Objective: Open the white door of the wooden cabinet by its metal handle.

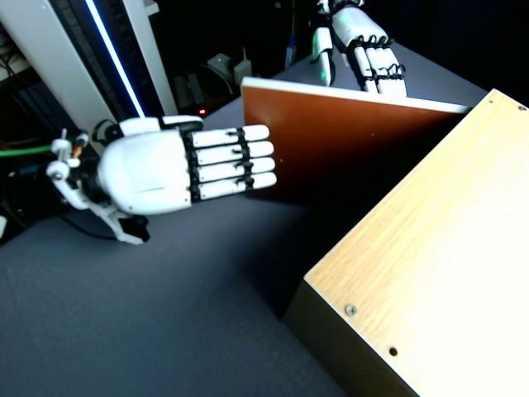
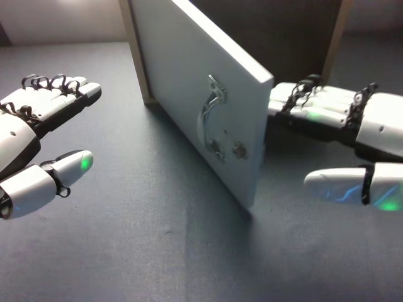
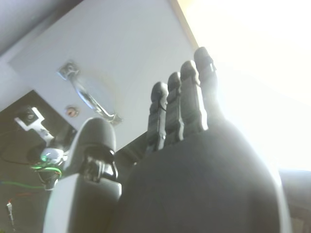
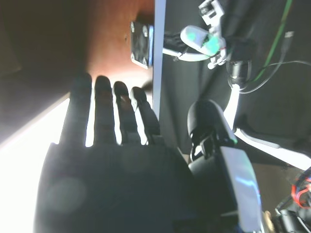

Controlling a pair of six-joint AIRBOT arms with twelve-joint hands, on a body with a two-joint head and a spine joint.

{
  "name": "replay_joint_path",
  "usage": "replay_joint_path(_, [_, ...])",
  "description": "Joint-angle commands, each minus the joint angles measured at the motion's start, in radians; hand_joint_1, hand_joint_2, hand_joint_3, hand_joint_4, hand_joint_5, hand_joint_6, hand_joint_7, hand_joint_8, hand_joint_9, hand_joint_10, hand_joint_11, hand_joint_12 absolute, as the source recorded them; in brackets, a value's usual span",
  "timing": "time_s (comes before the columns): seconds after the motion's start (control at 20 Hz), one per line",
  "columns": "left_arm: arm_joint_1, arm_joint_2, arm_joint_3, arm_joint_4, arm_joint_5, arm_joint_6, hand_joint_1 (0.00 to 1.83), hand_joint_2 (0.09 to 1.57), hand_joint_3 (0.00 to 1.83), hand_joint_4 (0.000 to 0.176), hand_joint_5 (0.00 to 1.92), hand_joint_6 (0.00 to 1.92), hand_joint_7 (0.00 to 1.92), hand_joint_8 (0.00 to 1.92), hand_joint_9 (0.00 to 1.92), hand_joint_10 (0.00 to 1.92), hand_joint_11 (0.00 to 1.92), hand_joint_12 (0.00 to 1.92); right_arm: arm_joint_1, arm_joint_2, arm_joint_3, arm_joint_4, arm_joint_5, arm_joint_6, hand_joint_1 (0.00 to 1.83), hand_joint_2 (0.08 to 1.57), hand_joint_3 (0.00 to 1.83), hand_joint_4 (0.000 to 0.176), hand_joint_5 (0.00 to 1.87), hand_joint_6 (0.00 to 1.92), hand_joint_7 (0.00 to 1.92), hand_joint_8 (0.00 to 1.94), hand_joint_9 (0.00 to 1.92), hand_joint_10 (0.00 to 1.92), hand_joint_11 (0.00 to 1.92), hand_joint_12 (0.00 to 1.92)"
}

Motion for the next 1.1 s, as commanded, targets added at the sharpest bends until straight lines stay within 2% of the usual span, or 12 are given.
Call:
replay_joint_path(0.0, [-0.002, 0.007, 0.000, -0.005, -0.132, -0.002, 0.19, 1.50, 0.00, 0.000, 0.15, 0.00, 0.12, 0.00, 0.12, 0.00, 0.11, 0.17, 0.016, -0.007, -0.002, 0.033, 0.119, 0.011, 0.00, 1.44, 0.00, 0.000, 0.00, 0.00, 0.00, 0.00, 0.00, 0.00, 0.03, 0.01])
replay_joint_path(0.25, [0.000, 0.006, 0.000, -0.009, -0.132, -0.002, 0.10, 1.43, 0.00, 0.000, 0.14, 0.00, 0.10, 0.00, 0.11, 0.00, 0.00, 0.45, 0.022, -0.066, 0.022, 0.031, 0.119, 0.018, 0.00, 1.48, 0.02, 0.000, 0.00, 0.00, 0.00, 0.00, 0.00, 0.00, 0.00, 0.00])
replay_joint_path(0.35, [0.007, 0.008, 0.000, -0.018, -0.132, -0.002, 0.27, 1.36, 0.00, 0.000, 0.15, 0.00, 0.12, 0.00, 0.13, 0.01, 0.00, 0.56, 0.033, -0.087, 0.031, 0.028, 0.119, 0.018, 0.02, 1.48, 0.01, 0.000, 0.00, 0.00, 0.00, 0.00, 0.00, 0.00, 0.00, 0.00])
replay_joint_path(0.55, [0.027, 0.013, -0.001, -0.035, -0.130, -0.002, 0.26, 1.46, 0.02, 0.000, 0.03, 0.00, 0.01, 0.00, 0.00, 0.00, 0.00, 0.02, 0.061, -0.122, 0.045, 0.014, 0.119, 0.018, 0.00, 1.47, 0.00, 0.000, 0.00, 0.00, 0.00, 0.00, 0.00, 0.00, 0.00, 0.00])
replay_joint_path(0.7, [0.032, 0.018, -0.001, -0.042, -0.128, 0.003, 0.00, 1.43, 0.00, 0.000, 0.00, 0.00, 0.00, 0.00, 0.00, 0.00, 0.00, 0.00, 0.074, -0.143, 0.052, 0.006, 0.119, 0.018, 0.07, 1.46, 0.00, 0.000, 0.00, 0.00, 0.00, 0.00, 0.00, 0.00, 0.00, 0.00])
replay_joint_path(0.75, [0.032, 0.021, -0.001, -0.045, -0.129, 0.007, 0.32, 1.55, 0.12, 0.000, 0.01, 0.00, 0.00, 0.00, 0.00, 0.00, 0.00, 0.00, 0.080, -0.152, 0.055, 0.003, 0.119, 0.018, 0.13, 1.46, 0.00, 0.000, 0.02, 0.00, 0.00, 0.00, 0.00, 0.00, 0.00, 0.00])
replay_joint_path(0.8, [0.032, 0.023, -0.001, -0.049, -0.132, 0.009, 0.32, 1.55, 0.12, 0.000, 0.01, 0.00, 0.00, 0.00, 0.00, 0.00, 0.00, 0.00, 0.085, -0.162, 0.057, -0.002, 0.118, 0.019, 0.13, 1.46, 0.00, 0.000, 0.02, 0.00, 0.00, 0.00, 0.00, 0.00, 0.00, 0.00])
replay_joint_path(0.85, [0.034, 0.024, -0.001, -0.053, -0.136, 0.011, 0.14, 1.57, 0.15, 0.000, 0.05, 0.01, 0.04, 0.01, 0.01, 0.00, 0.04, 0.03, 0.092, -0.173, 0.060, -0.008, 0.118, 0.021, 0.11, 1.46, 0.00, 0.000, 0.02, 0.00, 0.00, 0.00, 0.00, 0.00, 0.00, 0.00])
replay_joint_path(0.9, [0.035, 0.024, -0.001, -0.057, -0.141, 0.011, 0.03, 1.57, 0.07, 0.002, 0.01, 0.00, 0.03, 0.00, 0.09, 0.01, 0.01, 0.59, 0.101, -0.187, 0.062, -0.014, 0.118, 0.022, 0.13, 1.45, 0.00, 0.000, 0.02, 0.00, 0.01, 0.00, 0.00, 0.00, 0.00, 0.00])
replay_joint_path(0.95, [0.036, 0.024, -0.001, -0.058, -0.142, 0.011, 0.00, 1.56, 0.02, 0.000, 0.21, 0.03, 0.21, 0.03, 0.18, 0.03, 0.00, 0.78, 0.110, -0.196, 0.064, -0.024, 0.116, 0.023, 0.51, 1.31, 0.00, 0.000, 0.08, 0.01, 0.06, 0.01, 0.00, 0.00, 0.02, 0.01])
replay_joint_path(1.0, [0.036, 0.024, 0.000, -0.058, -0.142, 0.012, 0.00, 1.56, 0.02, 0.000, 0.21, 0.03, 0.21, 0.03, 0.18, 0.03, 0.00, 0.78, 0.116, -0.204, 0.065, -0.031, 0.113, 0.025, 0.51, 1.31, 0.00, 0.000, 0.08, 0.01, 0.06, 0.01, 0.00, 0.00, 0.02, 0.01])
replay_joint_path(1.05, [0.036, 0.024, 0.000, -0.058, -0.141, 0.013, 0.04, 1.57, 0.05, 0.000, 0.27, 0.02, 0.24, 0.01, 0.14, 0.01, 0.00, 0.48, 0.124, -0.214, 0.066, -0.044, 0.110, 0.028, 0.61, 1.26, 0.00, 0.000, 0.05, 0.00, 0.02, 0.00, 0.00, 0.00, 0.01, 0.00])
